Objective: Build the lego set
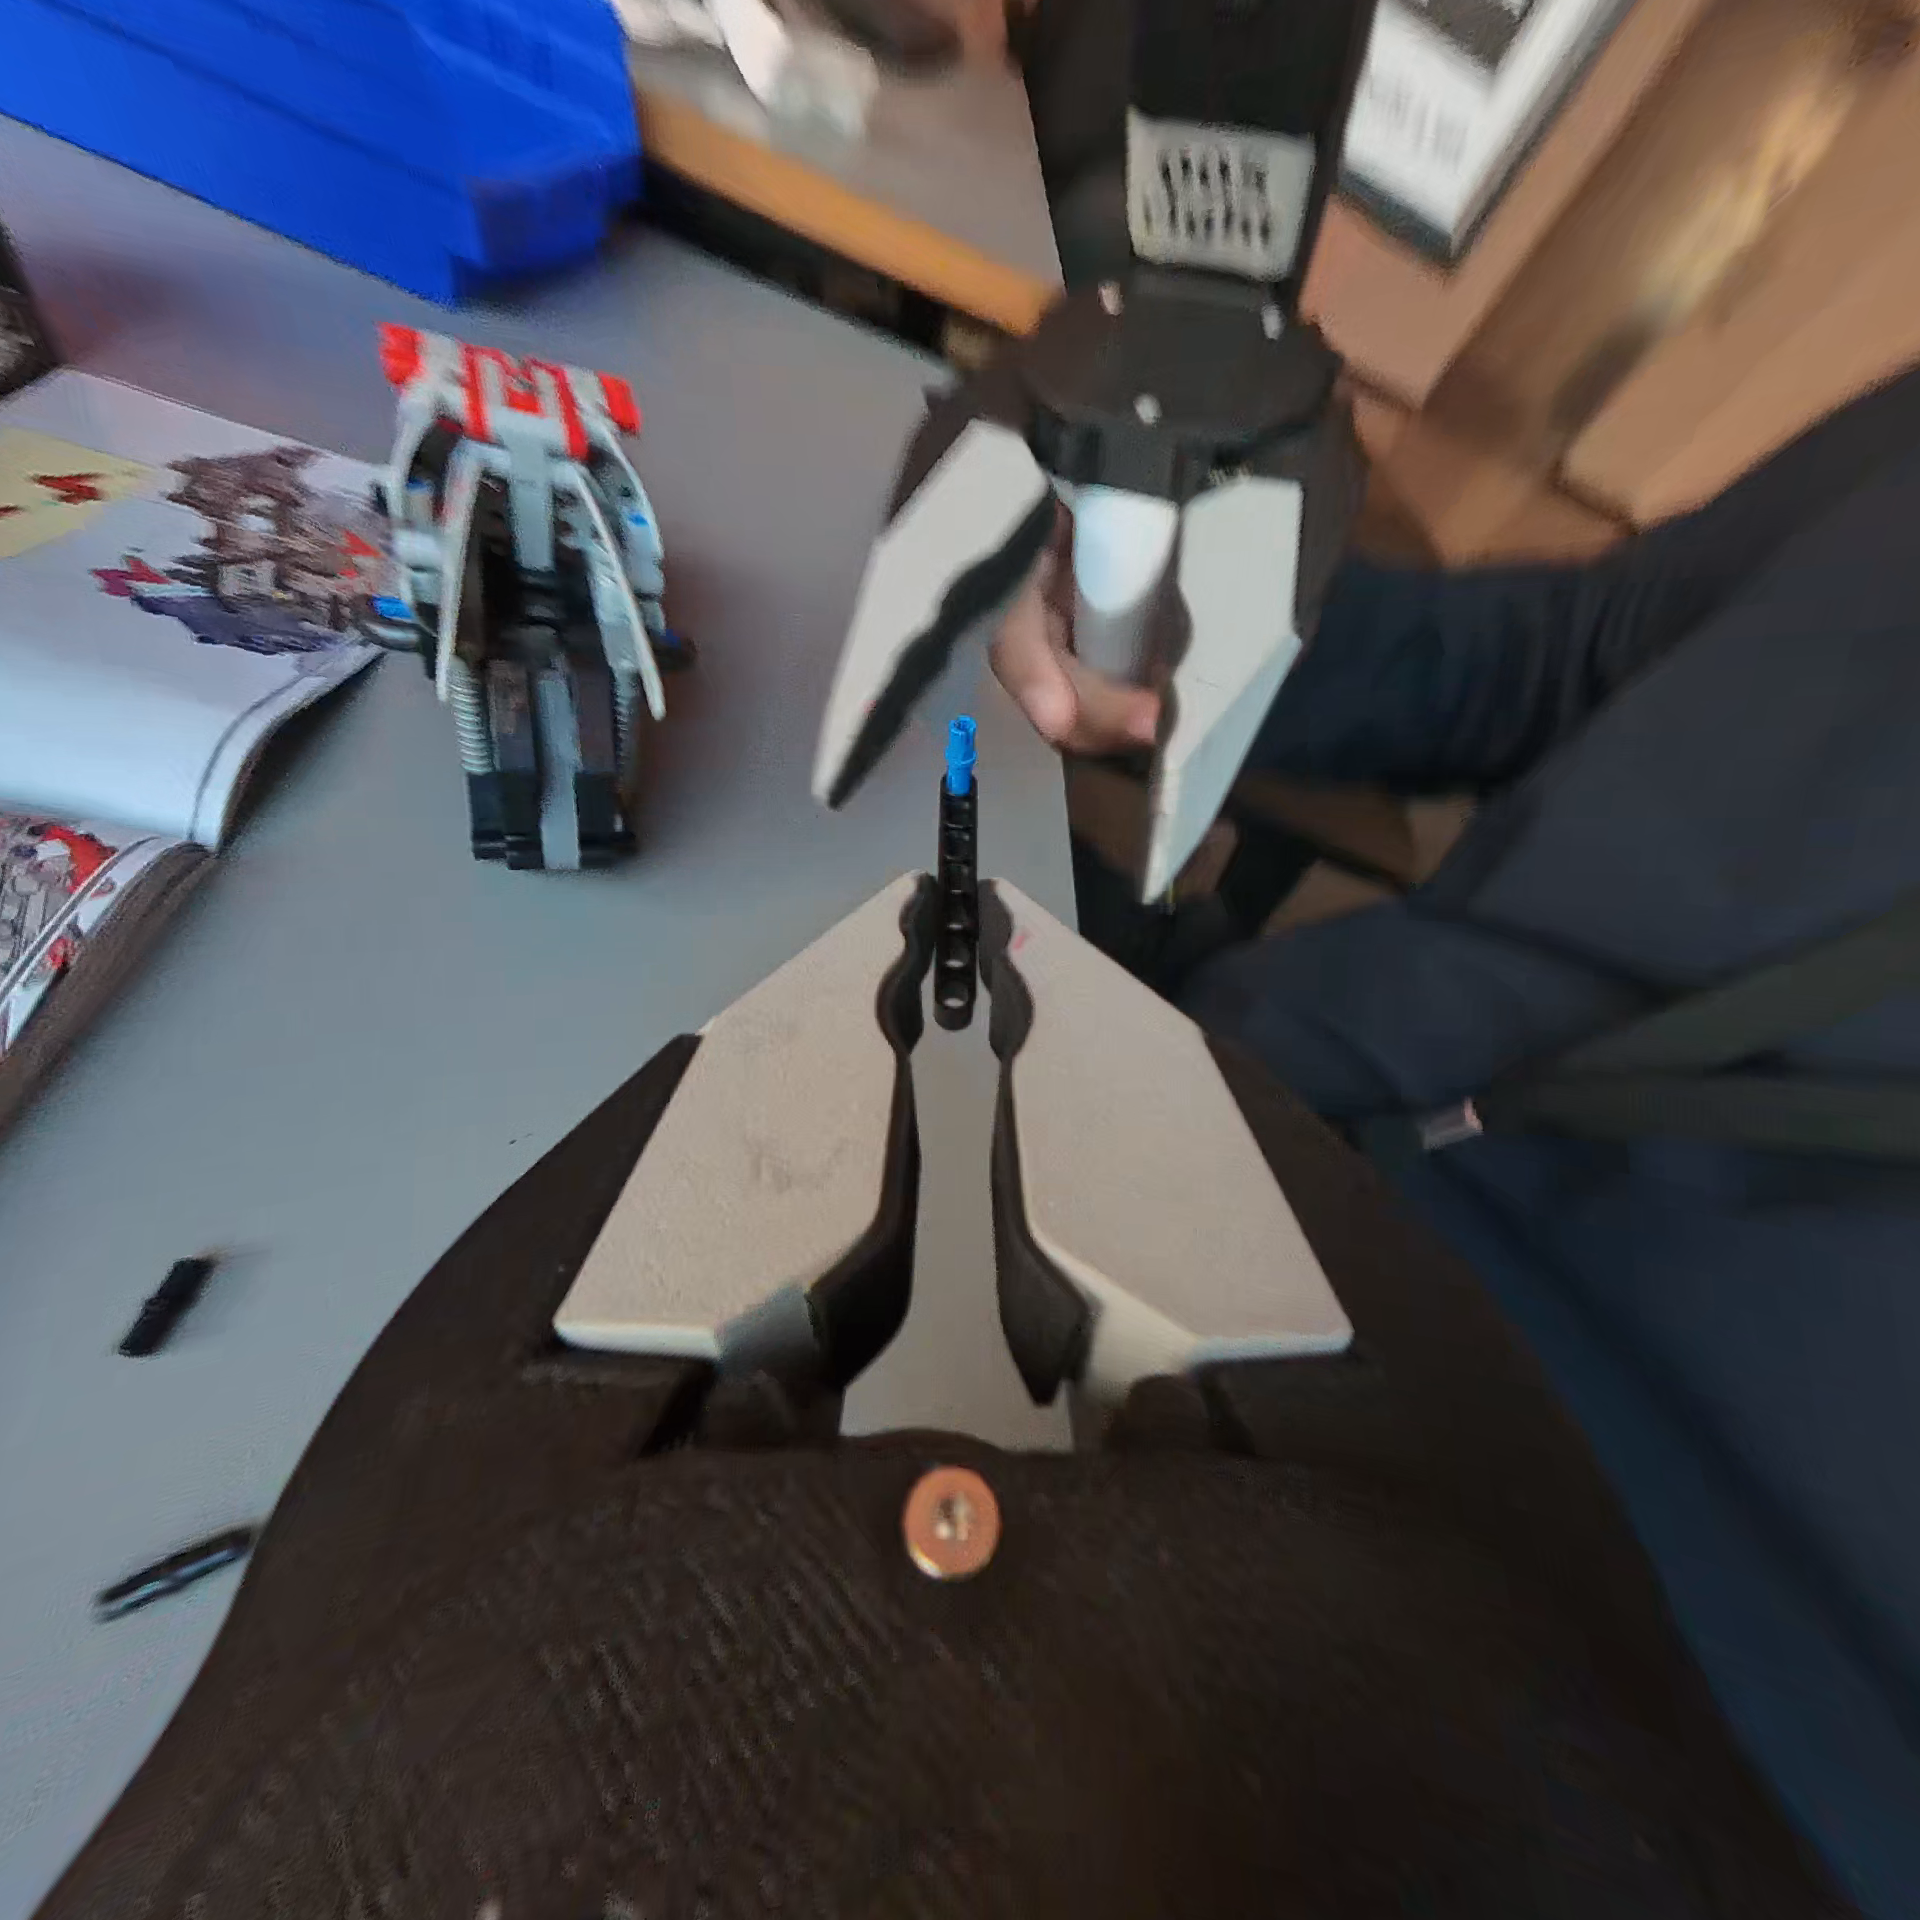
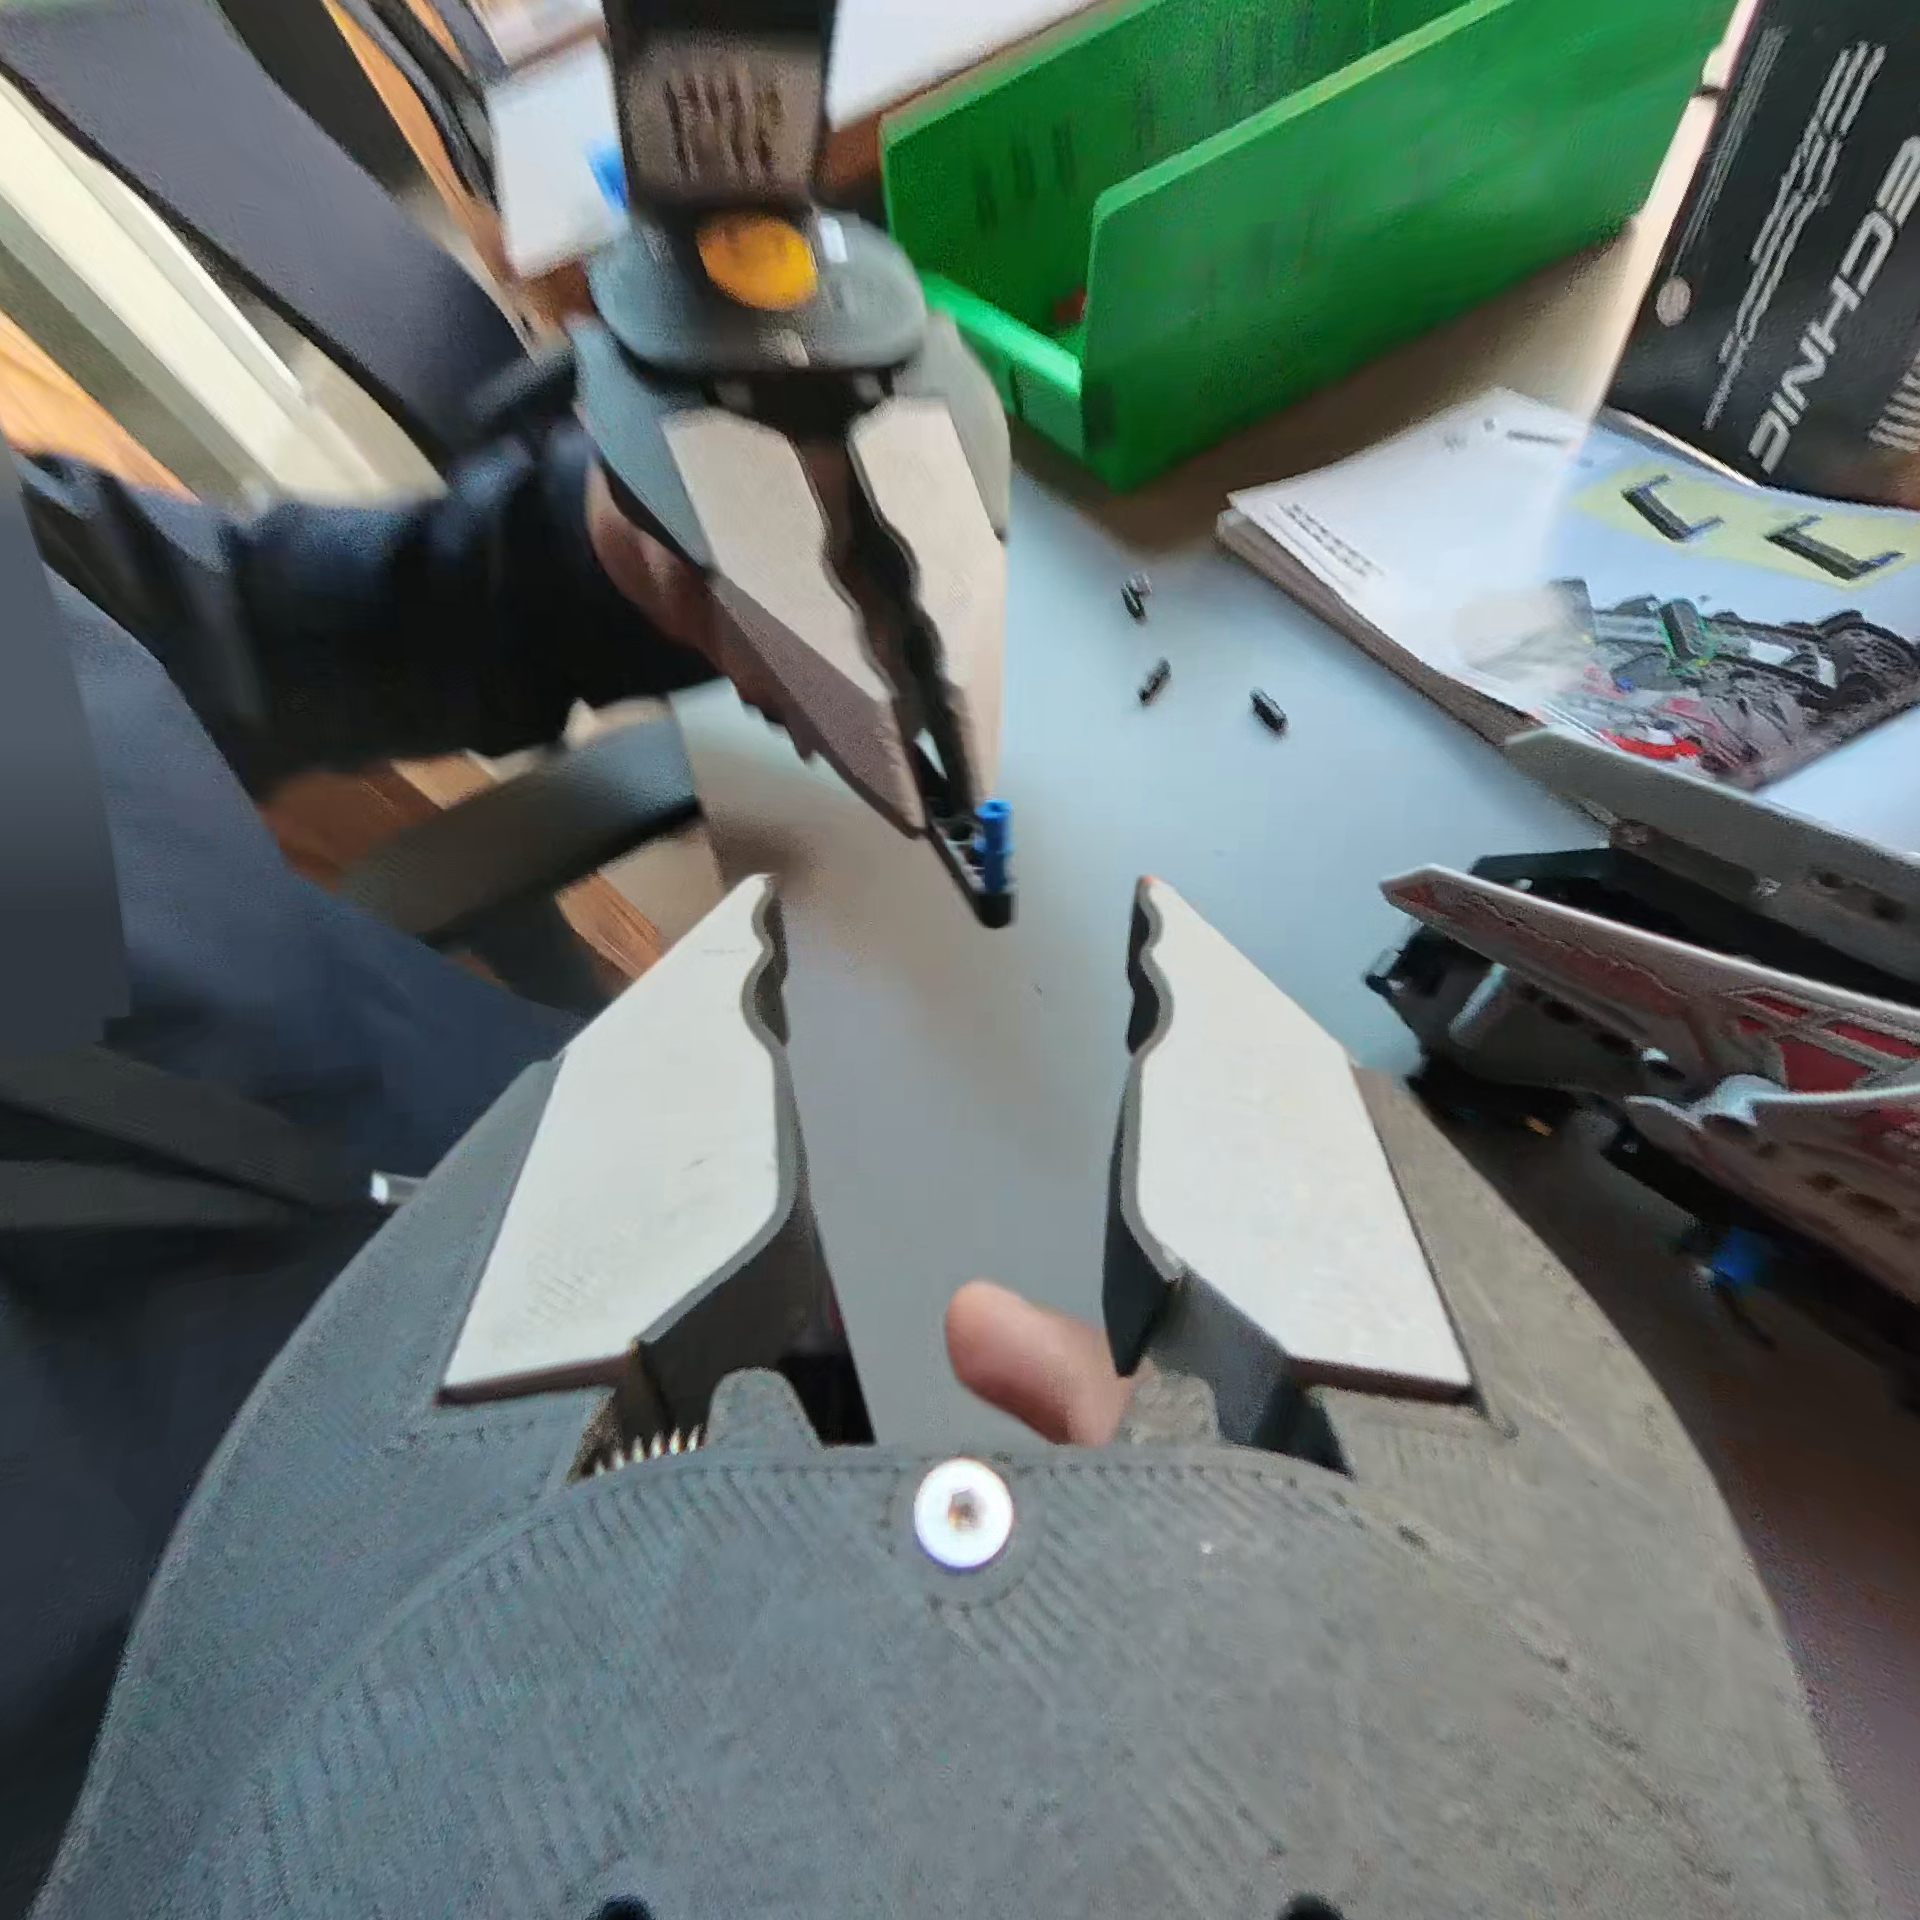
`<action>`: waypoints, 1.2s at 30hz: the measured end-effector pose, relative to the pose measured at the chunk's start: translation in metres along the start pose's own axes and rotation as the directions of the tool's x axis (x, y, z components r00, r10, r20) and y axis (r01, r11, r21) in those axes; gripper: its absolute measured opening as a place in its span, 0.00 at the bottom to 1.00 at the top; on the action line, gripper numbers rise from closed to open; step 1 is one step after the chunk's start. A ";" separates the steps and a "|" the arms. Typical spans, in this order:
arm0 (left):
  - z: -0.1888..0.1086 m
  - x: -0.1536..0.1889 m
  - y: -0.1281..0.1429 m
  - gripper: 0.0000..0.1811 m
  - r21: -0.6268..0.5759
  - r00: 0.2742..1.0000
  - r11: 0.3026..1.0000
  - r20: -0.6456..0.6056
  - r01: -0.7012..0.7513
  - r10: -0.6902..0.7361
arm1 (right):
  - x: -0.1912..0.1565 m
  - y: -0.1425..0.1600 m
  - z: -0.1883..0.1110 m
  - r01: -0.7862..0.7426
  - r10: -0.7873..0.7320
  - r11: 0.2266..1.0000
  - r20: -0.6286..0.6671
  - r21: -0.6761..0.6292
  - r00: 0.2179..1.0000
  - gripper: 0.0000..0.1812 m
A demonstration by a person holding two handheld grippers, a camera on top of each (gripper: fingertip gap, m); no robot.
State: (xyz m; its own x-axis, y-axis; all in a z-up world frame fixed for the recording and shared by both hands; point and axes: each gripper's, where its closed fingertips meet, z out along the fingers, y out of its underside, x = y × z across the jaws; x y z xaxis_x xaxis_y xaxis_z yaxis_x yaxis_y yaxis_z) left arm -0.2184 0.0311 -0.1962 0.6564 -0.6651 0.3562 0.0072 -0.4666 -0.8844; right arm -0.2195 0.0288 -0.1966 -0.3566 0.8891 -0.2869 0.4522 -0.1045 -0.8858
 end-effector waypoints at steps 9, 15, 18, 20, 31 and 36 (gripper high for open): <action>-0.009 -0.001 -0.029 0.02 -0.155 0.450 0.659 0.615 -0.736 0.648 | 0.003 -0.037 -0.025 -0.519 0.428 0.805 0.323 0.287 0.844 0.33; -0.016 0.019 -0.052 0.02 -0.389 -0.030 0.263 0.605 -0.883 0.795 | -0.024 -0.056 -0.026 -0.330 0.214 0.882 0.339 0.337 0.916 0.28; -0.021 0.026 -0.064 0.01 -0.416 -0.139 0.182 0.631 -0.891 0.763 | -0.035 -0.068 -0.028 -0.247 0.114 0.890 0.336 0.384 0.935 0.23; -0.023 0.032 -0.073 0.02 -0.415 -0.179 0.160 0.665 -0.896 0.725 | -0.037 -0.077 -0.032 -0.215 0.066 0.862 0.320 0.459 0.945 0.19; -0.026 0.051 -0.098 0.02 -0.333 -0.167 0.187 0.791 -0.924 0.588 | -0.048 -0.108 -0.052 -0.330 -0.012 0.675 0.458 0.660 0.889 0.14; -0.026 0.056 -0.102 0.02 -0.337 -0.180 0.180 0.800 -0.924 0.573 | -0.051 -0.111 -0.057 -0.350 -0.007 0.646 0.464 0.678 0.886 0.13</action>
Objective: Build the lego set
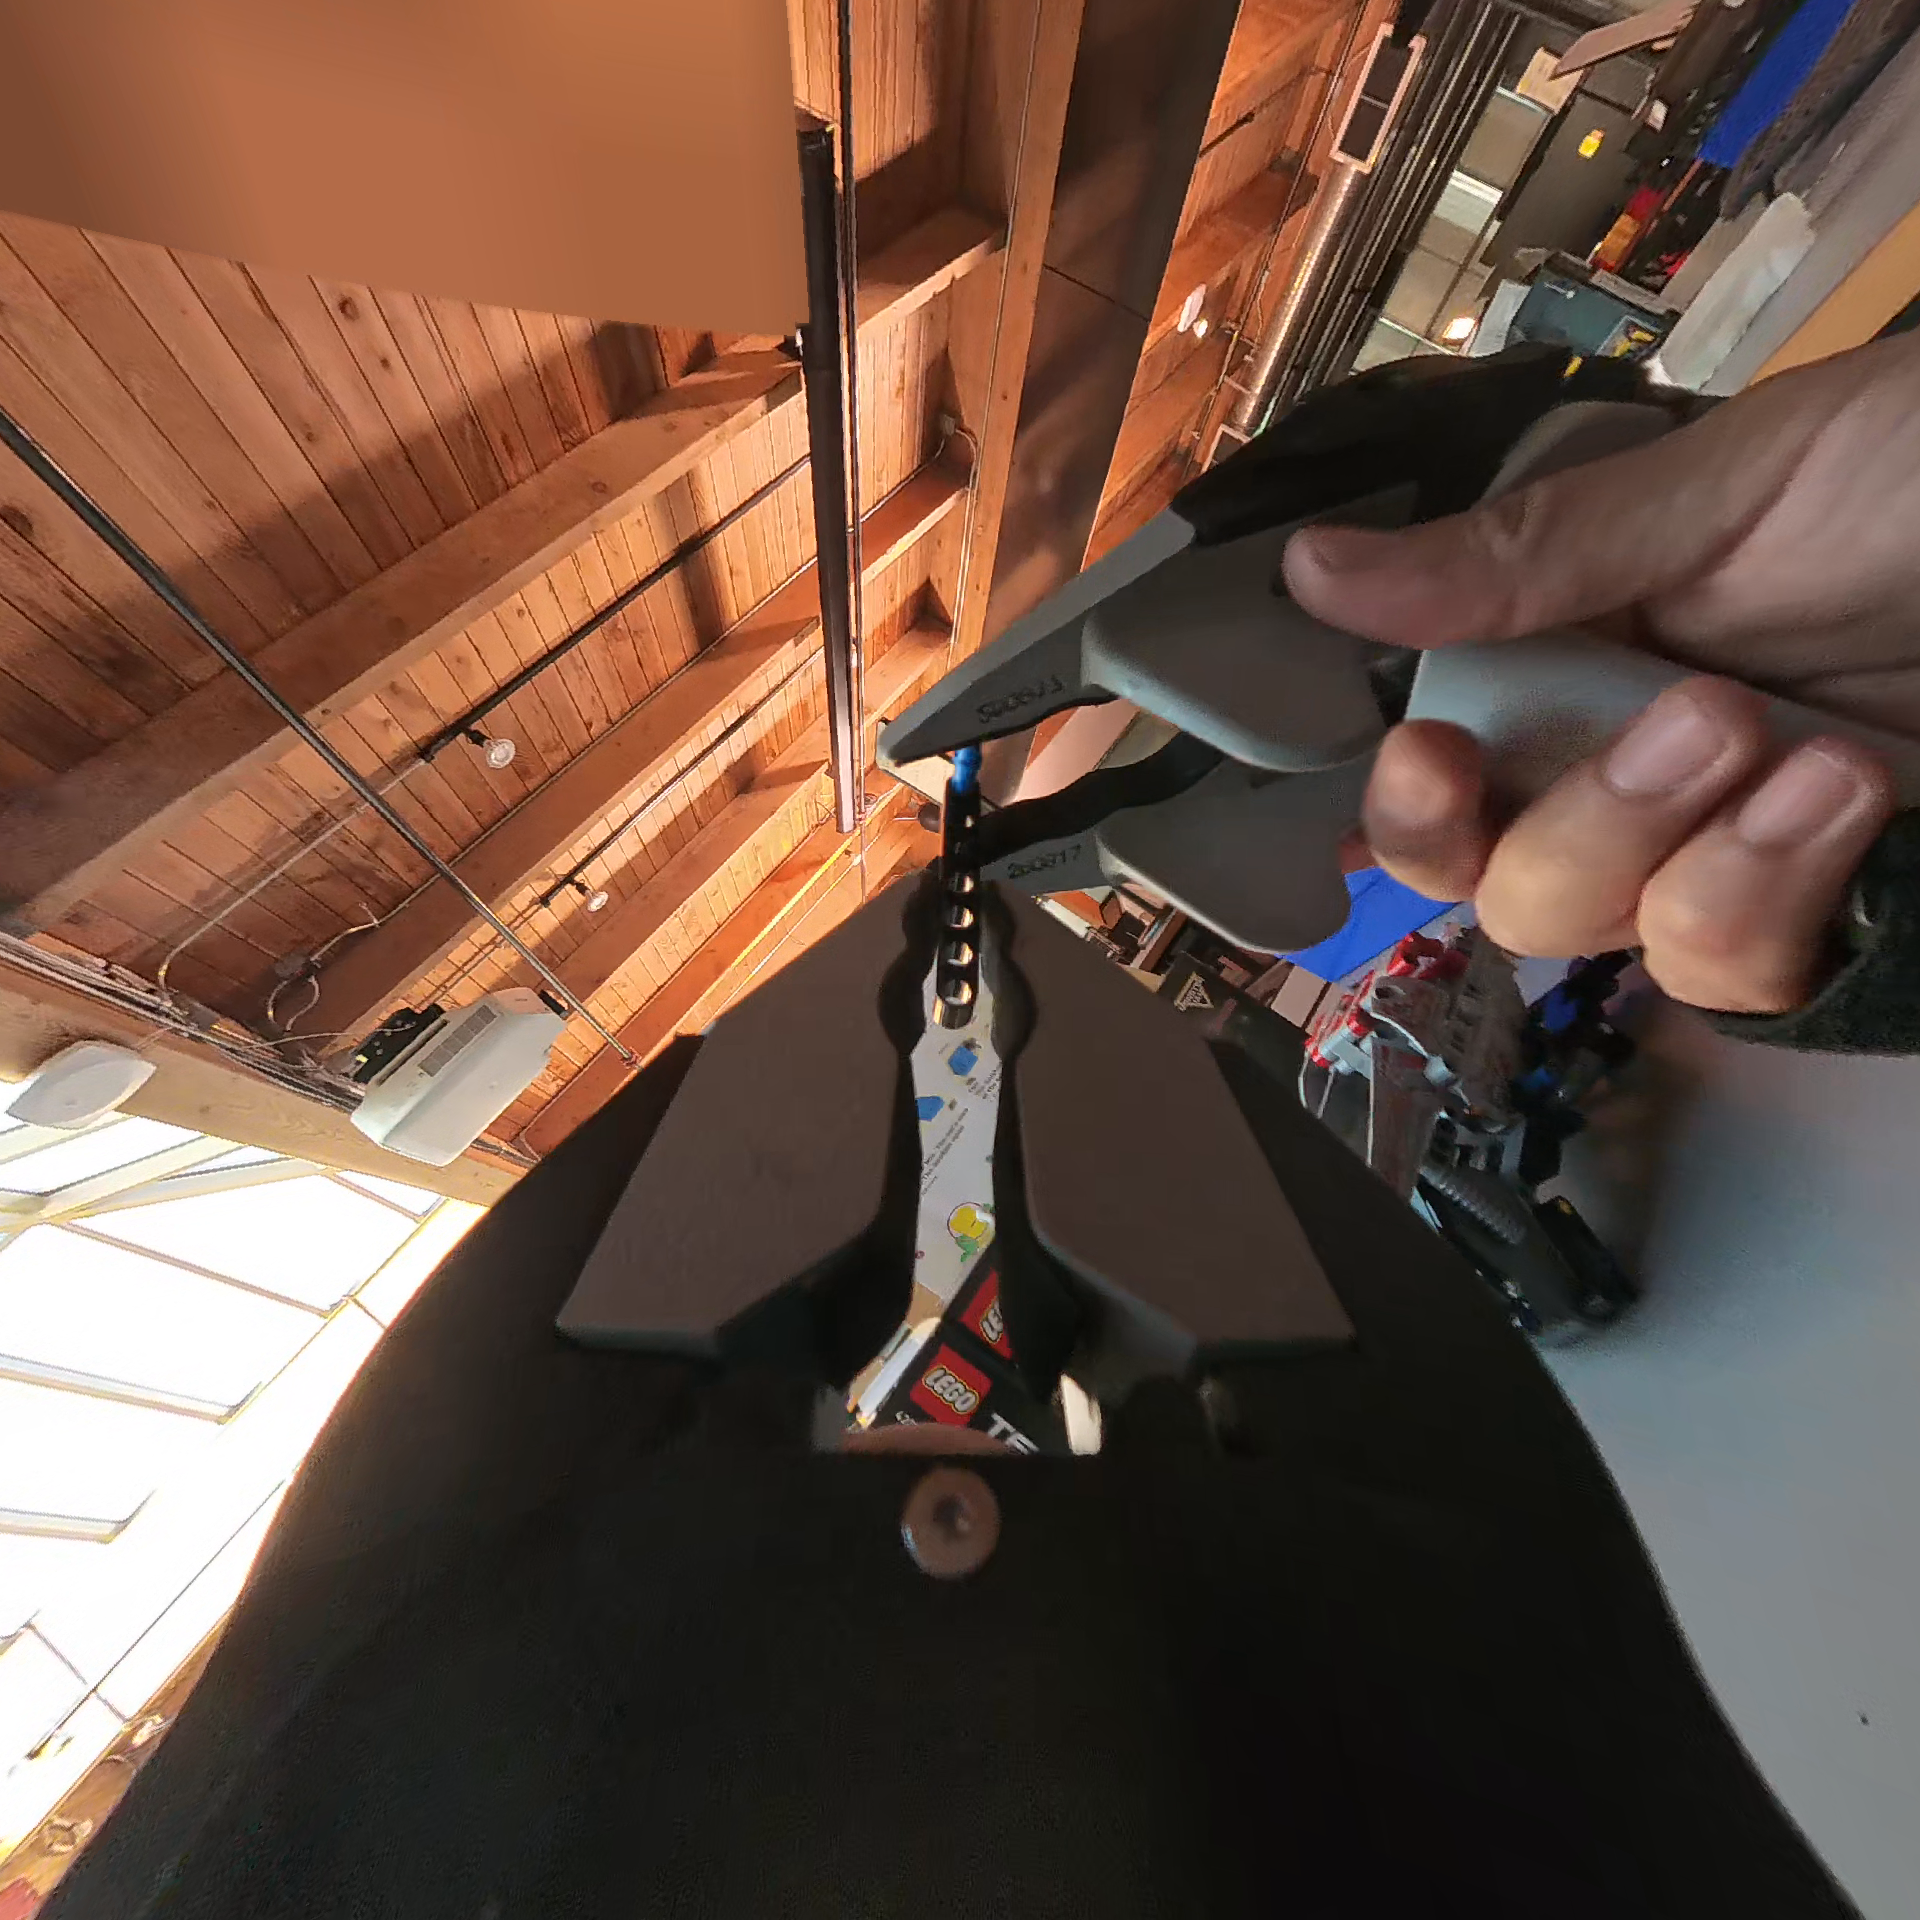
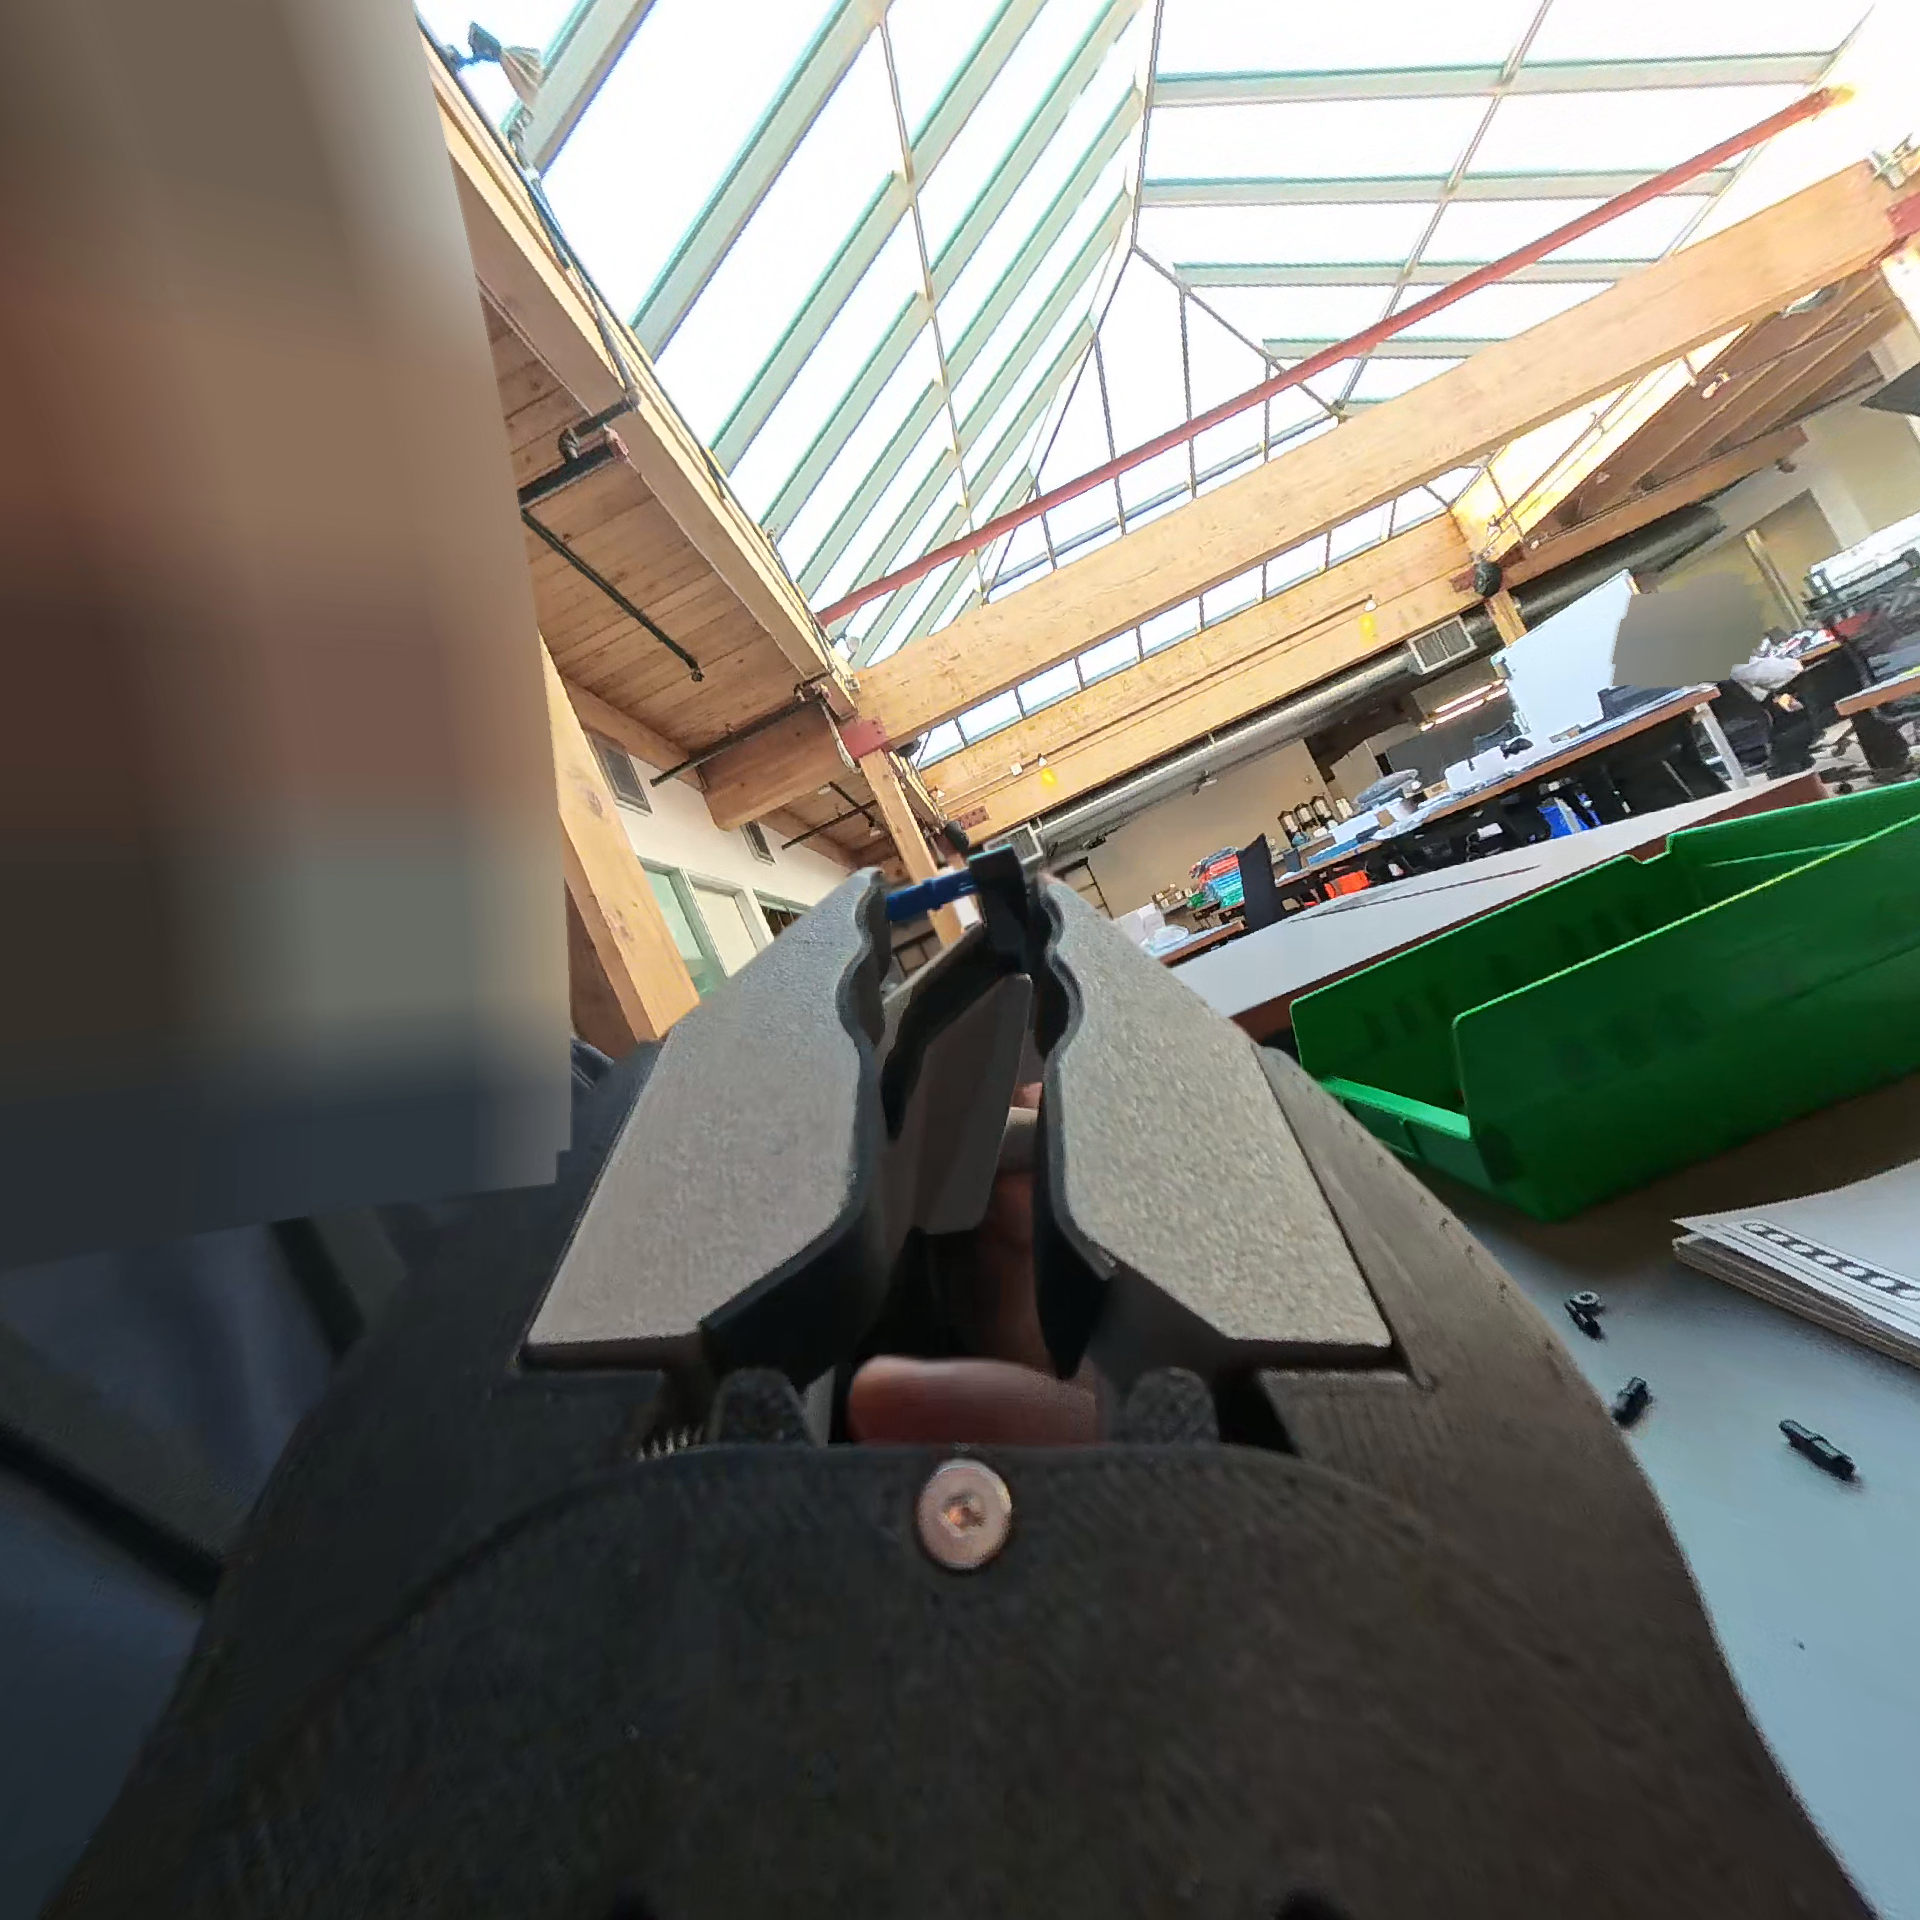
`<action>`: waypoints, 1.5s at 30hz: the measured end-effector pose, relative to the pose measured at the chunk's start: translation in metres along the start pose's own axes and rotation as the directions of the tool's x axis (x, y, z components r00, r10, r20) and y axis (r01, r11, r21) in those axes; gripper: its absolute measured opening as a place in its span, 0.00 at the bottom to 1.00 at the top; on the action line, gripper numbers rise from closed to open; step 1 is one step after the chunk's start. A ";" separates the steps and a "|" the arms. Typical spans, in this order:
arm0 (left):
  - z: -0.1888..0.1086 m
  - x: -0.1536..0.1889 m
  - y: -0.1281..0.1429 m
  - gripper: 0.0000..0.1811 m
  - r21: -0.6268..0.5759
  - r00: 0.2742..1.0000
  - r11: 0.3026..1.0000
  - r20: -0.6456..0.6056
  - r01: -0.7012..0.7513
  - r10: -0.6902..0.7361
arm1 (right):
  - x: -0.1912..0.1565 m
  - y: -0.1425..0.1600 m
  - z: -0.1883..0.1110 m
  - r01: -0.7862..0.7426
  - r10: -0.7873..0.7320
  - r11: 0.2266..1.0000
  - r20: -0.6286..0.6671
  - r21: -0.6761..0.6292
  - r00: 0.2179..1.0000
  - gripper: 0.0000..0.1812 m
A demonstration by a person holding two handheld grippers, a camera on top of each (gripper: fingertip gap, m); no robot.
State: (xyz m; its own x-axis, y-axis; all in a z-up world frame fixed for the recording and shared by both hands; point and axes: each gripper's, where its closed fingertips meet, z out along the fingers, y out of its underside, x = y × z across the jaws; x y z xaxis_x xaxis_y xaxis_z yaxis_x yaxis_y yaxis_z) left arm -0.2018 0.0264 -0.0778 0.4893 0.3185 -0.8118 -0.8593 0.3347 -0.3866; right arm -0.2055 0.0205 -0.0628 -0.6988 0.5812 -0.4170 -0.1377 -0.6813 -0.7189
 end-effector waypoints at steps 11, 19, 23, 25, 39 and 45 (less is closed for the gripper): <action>0.001 -0.010 -0.015 0.02 0.055 0.999 0.998 0.033 -0.013 0.011 | -0.015 -0.006 0.005 0.082 -0.082 0.997 0.038 0.006 0.996 0.09; -0.010 0.016 0.008 0.02 0.111 0.912 0.918 -0.118 -0.380 0.392 | 0.022 0.033 -0.021 0.053 -0.108 0.894 -0.099 -0.444 0.989 0.17; -0.012 0.020 0.016 0.02 0.177 0.815 0.823 -0.135 -0.540 0.564 | 0.021 0.026 -0.019 0.014 -0.055 0.917 -0.091 -0.399 0.994 0.14; -0.012 0.020 0.015 0.02 0.211 0.775 0.780 -0.124 -0.589 0.619 | 0.024 0.026 -0.018 -0.015 -0.029 0.920 -0.106 -0.393 0.994 0.07; -0.030 0.027 0.062 0.13 -0.191 0.869 0.964 -0.427 0.186 -0.252 | 0.048 0.041 -0.030 0.273 -0.378 0.793 -0.089 -0.544 0.921 0.04; -0.047 0.061 0.077 0.17 -0.503 0.423 0.654 -0.504 0.565 -0.753 | 0.057 0.055 -0.034 0.241 -0.331 0.794 -0.064 -0.558 0.941 0.04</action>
